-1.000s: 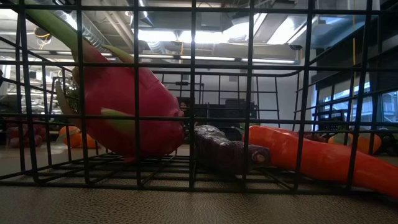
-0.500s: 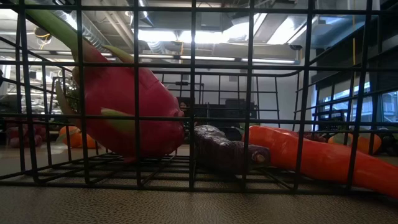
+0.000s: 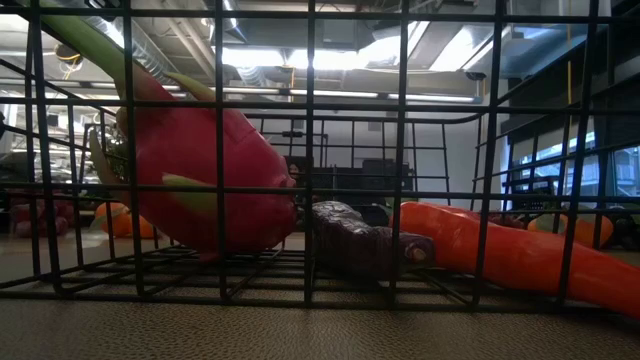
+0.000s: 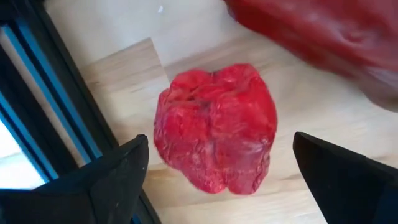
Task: Build produce basket
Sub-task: Put the red bell pepper into the black wire basket
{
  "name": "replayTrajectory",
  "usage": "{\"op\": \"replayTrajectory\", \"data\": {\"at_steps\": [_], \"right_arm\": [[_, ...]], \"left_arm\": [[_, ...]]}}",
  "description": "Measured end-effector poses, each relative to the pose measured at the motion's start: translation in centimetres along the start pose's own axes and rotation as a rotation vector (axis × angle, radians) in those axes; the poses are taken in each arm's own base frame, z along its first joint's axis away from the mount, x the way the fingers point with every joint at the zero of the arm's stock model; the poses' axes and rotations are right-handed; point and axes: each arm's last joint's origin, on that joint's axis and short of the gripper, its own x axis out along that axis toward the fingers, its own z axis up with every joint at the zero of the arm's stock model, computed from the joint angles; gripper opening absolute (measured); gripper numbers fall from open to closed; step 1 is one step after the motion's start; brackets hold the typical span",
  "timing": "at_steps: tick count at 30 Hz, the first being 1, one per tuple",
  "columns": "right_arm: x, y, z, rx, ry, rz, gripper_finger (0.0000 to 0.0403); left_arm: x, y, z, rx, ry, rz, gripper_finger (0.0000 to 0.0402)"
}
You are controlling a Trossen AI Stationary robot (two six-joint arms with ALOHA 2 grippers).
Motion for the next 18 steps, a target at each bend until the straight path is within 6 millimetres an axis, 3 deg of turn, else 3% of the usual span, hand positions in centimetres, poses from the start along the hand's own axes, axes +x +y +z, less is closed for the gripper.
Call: {"op": "replayTrajectory", "data": {"at_steps": [5, 15, 18], "right_arm": [[-0.01, -0.06, 0.16, -0.004, -0.021, -0.007, 0.0353], [-0.06, -0.19, 0.23, 0.064, -0.027, -0.04, 0.0208], [-0.12, -0.34, 0.23, 0.111, -0.022, -0.093, 0.0186]], "left_arm": [[0.01, 0.0, 0.0, 0.0, 0.0, 0.0, 0.0], [0.01, 0.0, 0.0, 0.0, 0.0, 0.0, 0.0], [0.0, 0.0, 0.0, 0.0, 0.0, 0.0, 0.0]]}}
